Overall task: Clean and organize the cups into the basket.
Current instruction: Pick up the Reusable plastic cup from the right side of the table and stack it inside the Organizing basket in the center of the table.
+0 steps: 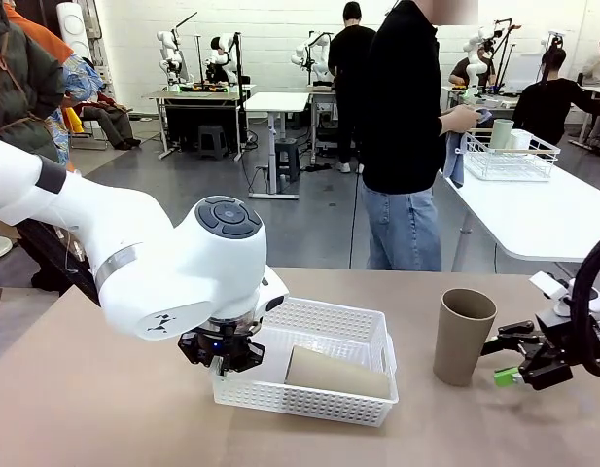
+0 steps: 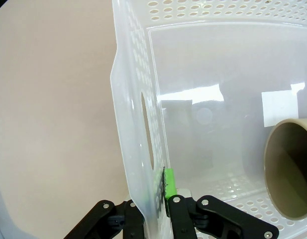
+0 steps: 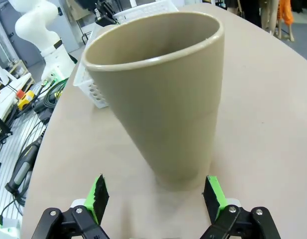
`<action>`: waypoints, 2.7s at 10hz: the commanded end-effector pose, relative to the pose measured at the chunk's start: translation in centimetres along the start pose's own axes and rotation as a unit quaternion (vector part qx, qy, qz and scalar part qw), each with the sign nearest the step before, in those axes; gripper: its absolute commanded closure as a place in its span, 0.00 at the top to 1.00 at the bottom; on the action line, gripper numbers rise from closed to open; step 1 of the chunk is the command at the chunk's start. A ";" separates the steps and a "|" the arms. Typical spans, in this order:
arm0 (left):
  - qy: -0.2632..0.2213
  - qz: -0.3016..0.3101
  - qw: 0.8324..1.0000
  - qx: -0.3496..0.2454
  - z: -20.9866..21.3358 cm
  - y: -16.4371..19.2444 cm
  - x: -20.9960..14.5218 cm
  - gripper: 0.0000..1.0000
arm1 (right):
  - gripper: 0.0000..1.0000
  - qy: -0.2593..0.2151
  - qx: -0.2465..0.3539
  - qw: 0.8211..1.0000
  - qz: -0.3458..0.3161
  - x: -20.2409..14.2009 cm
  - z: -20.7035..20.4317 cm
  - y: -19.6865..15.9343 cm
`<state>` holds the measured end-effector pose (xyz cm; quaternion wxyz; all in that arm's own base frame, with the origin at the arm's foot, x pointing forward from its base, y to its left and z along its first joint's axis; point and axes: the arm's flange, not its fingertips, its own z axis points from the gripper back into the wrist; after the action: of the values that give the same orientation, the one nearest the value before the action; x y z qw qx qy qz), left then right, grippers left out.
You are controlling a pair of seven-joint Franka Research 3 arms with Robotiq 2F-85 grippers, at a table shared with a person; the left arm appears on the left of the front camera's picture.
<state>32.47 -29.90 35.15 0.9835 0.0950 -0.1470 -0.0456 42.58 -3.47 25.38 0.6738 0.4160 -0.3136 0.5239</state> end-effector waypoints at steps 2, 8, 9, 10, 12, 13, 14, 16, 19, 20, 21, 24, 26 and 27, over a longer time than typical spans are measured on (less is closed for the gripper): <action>-0.005 -0.003 1.000 0.007 -0.1 0.0 -0.3 0.00 | 1.00 -0.005 -0.013 0.999 0.038 0.1 -2.3 -1.7; -0.005 -0.003 1.000 0.007 -0.1 0.0 -0.3 0.00 | 1.00 -0.028 -0.007 0.996 0.079 0.8 -4.6 -2.5; -0.005 -0.003 1.000 0.007 -0.1 0.0 -0.3 0.00 | 1.00 -0.036 -0.004 0.995 0.089 1.2 -5.4 -2.6; -0.005 -0.003 1.000 0.007 -0.1 0.0 -0.3 0.00 | 1.00 -0.041 0.002 0.995 0.091 1.4 -6.1 -2.7; -0.005 -0.003 1.000 0.007 -0.1 0.0 -0.3 0.00 | 1.00 -0.050 0.037 0.993 0.099 1.4 -7.0 -2.7; -0.005 -0.003 1.000 0.007 -0.1 0.0 -0.3 0.00 | 0.41 -0.049 0.044 0.992 0.104 1.4 -6.9 -2.8; -0.005 -0.003 1.000 0.007 -0.1 0.0 -0.3 0.00 | 0.41 -0.052 0.048 0.992 0.103 1.4 -6.9 -2.8; -0.005 -0.003 1.000 0.007 -0.1 0.0 -0.3 0.00 | 0.39 -0.047 0.046 0.992 0.106 1.3 -6.9 -2.7; -0.005 -0.003 1.000 0.007 -0.1 0.0 -0.3 0.00 | 0.00 -0.033 0.041 0.995 0.082 4.4 -5.3 -0.5; -0.005 -0.003 1.000 0.007 -0.1 0.0 -0.3 0.00 | 0.00 -0.013 0.058 0.998 0.024 7.7 -4.0 1.5; -0.005 -0.003 1.000 0.007 -0.1 0.0 -0.3 0.00 | 0.00 -0.006 0.061 0.998 0.008 11.0 -2.6 3.4; -0.005 -0.003 1.000 0.007 -0.1 0.0 -0.3 0.00 | 0.00 0.001 0.047 0.999 -0.002 19.1 0.5 7.4; -0.005 -0.003 1.000 0.007 -0.1 0.0 -0.3 0.00 | 0.00 -0.005 0.045 0.999 0.005 18.1 0.5 6.7; -0.005 -0.003 1.000 0.007 -0.1 0.0 -0.3 0.00 | 0.00 -0.005 0.045 0.999 0.005 18.1 0.5 6.7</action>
<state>32.47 -29.90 35.14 0.9835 0.0950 -0.1469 -0.0456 39.92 5.09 44.84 0.6545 0.4427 -0.2973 0.5359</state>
